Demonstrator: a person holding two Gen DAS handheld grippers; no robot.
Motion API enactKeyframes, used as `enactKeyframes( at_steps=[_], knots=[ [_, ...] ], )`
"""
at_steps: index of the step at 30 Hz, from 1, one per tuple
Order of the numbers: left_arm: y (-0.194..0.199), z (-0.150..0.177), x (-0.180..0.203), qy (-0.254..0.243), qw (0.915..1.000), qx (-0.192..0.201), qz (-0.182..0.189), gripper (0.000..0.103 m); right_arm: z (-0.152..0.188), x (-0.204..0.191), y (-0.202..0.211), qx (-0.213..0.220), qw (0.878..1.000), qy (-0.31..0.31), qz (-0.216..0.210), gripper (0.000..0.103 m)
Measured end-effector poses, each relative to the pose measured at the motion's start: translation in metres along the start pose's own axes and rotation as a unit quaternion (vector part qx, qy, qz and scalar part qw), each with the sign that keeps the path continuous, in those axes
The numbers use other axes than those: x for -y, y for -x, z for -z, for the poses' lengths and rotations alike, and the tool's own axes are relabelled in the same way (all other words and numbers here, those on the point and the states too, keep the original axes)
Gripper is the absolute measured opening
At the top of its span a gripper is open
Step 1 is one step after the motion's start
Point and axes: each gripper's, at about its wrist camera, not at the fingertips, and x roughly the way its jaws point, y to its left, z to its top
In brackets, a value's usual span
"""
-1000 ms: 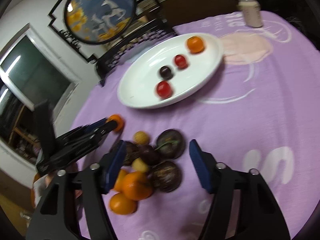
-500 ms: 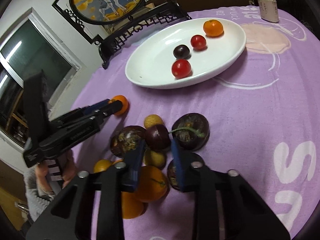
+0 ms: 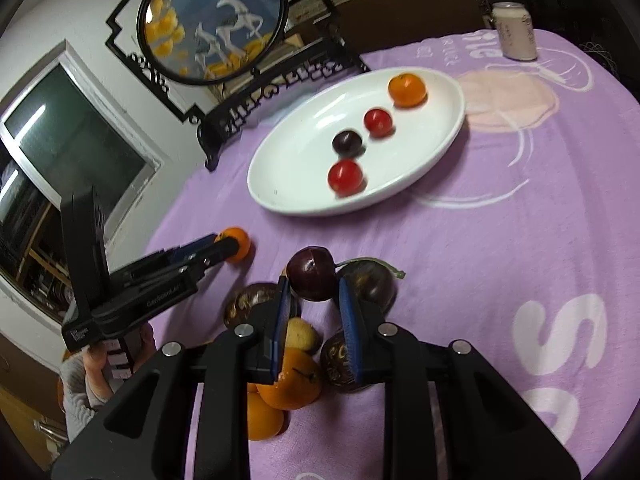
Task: Organize fruits
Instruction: 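Grasp a dark stemmed cherry with the right gripper, then release the mandarin and cherry onto the white plate with both grippers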
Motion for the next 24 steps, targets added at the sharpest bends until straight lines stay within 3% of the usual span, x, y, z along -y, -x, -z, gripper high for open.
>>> enactKeyframes(
  at_steps=[6,10,13,18,20,22,24],
  knots=[
    [0.017,-0.008,0.0,0.006,0.9996,0.023,0.014,0.035,-0.011,0.016,0.018,0.03,0.999,-0.028,0.001,0.025],
    [0.017,-0.032,0.003,0.013,0.9994,0.027,0.018,0.035,-0.034,0.024,0.026,0.056,0.997,-0.038,0.024,0.025],
    [0.009,-0.054,0.014,0.006,0.9993,0.033,0.018,0.035,-0.055,0.023,0.022,0.062,0.997,-0.036,0.029,0.025],
    [-0.022,-0.073,0.028,0.012,0.9995,0.017,0.025,0.037,-0.077,0.02,-0.006,0.056,0.996,-0.014,0.075,0.027],
    [-0.03,-0.073,0.028,0.023,0.9992,0.017,0.028,0.04,-0.08,0.023,-0.015,0.05,0.996,-0.024,0.076,0.031],
    [-0.032,-0.071,0.026,0.021,0.9992,0.018,0.031,0.046,-0.079,0.026,-0.017,0.045,0.996,-0.027,0.065,0.043],
    [-0.03,-0.071,0.023,0.022,0.9991,0.02,0.029,0.047,-0.078,0.026,-0.014,0.054,0.996,-0.02,0.07,0.044]
  ],
)
